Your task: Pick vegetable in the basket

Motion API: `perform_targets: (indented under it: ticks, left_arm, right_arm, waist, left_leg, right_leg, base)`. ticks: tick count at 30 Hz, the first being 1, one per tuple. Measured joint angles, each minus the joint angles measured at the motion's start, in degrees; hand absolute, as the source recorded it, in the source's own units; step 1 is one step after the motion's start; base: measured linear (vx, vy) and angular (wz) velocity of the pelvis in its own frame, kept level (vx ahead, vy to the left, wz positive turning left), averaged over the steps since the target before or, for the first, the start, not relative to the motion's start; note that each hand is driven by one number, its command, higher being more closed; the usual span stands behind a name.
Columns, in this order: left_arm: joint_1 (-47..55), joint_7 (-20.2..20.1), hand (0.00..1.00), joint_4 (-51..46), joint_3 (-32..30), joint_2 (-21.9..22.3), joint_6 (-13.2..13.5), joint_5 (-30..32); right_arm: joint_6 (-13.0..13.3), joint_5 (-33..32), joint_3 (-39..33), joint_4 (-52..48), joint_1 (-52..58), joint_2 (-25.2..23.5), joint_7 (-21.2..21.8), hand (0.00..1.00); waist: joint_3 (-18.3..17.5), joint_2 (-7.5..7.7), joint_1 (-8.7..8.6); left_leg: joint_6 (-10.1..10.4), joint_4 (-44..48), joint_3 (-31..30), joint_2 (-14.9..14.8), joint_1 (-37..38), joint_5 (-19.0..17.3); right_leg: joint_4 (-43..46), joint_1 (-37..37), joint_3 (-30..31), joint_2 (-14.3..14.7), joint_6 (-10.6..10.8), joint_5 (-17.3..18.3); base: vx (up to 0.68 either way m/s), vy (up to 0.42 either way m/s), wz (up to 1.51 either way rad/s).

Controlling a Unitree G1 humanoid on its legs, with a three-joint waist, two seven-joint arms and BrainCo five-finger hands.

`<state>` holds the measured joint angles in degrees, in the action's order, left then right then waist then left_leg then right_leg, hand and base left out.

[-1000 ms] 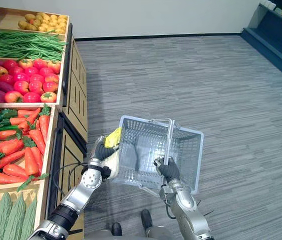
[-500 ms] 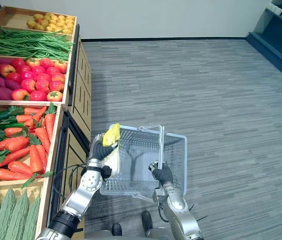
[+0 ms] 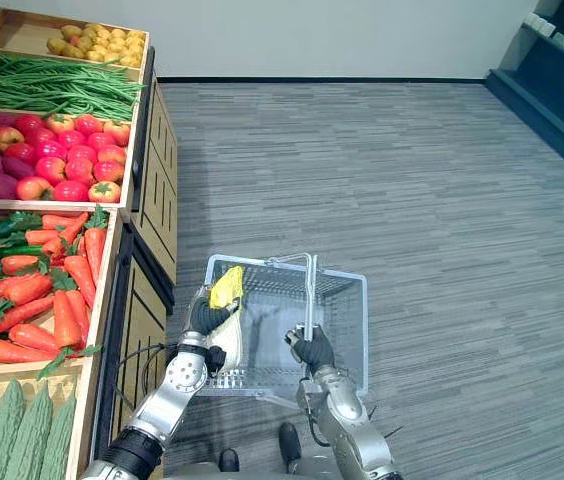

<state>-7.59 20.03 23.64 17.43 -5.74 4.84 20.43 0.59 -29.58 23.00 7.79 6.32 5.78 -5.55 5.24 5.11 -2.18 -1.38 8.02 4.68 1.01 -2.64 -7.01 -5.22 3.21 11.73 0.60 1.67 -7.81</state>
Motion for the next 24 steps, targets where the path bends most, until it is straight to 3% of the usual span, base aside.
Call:
perform_targets:
  ticks: [5,6,14,24]
  left_arm:
    - [-3.3,-0.7,1.00,8.2,2.4,0.1,-1.7,4.3]
    - [-3.8,-1.2,0.00,9.3,3.2,0.1,-2.0,5.5]
    - [-8.0,-1.2,0.00,15.7,5.5,0.4,-3.5,11.7]
    - [-9.1,-0.9,0.00,18.1,5.5,0.7,-4.5,11.9]
  right_arm:
    - [0.0,-4.4,2.8,-0.6,-2.2,1.5,1.2,1.00]
    - [0.0,-5.2,3.1,-1.4,-2.5,1.5,1.9,1.00]
    - [0.0,-5.7,7.5,-2.8,-4.8,1.5,3.3,1.00]
    - [0.0,-2.9,7.1,-2.5,-4.8,1.5,2.0,1.00]
  waist:
    - [0.0,0.00,-0.38]
    - [0.0,0.00,-0.19]
    - [0.0,-0.01,-0.21]
    - [0.0,-0.07,-0.37]
  left_leg:
    - [0.0,0.0,0.3,-0.1,-0.1,0.0]
    - [0.0,0.0,0.3,-0.1,-0.2,0.0]
    - [0.0,0.2,0.4,-0.1,-0.7,0.0]
    - [0.0,0.2,0.5,-0.1,-0.6,0.0]
  right_leg:
    - [0.1,0.3,0.7,0.1,0.0,0.0]
    - [0.1,0.4,0.7,0.1,0.0,-0.1]
    - [0.4,0.9,0.9,0.1,0.1,-0.1]
    - [0.8,1.1,1.0,0.2,0.1,-0.1]
  base:
    - [0.00,0.000,-0.03]
    - [0.00,0.000,0.00]
    - [0.00,0.009,0.00]
    - [0.00,0.003,0.00]
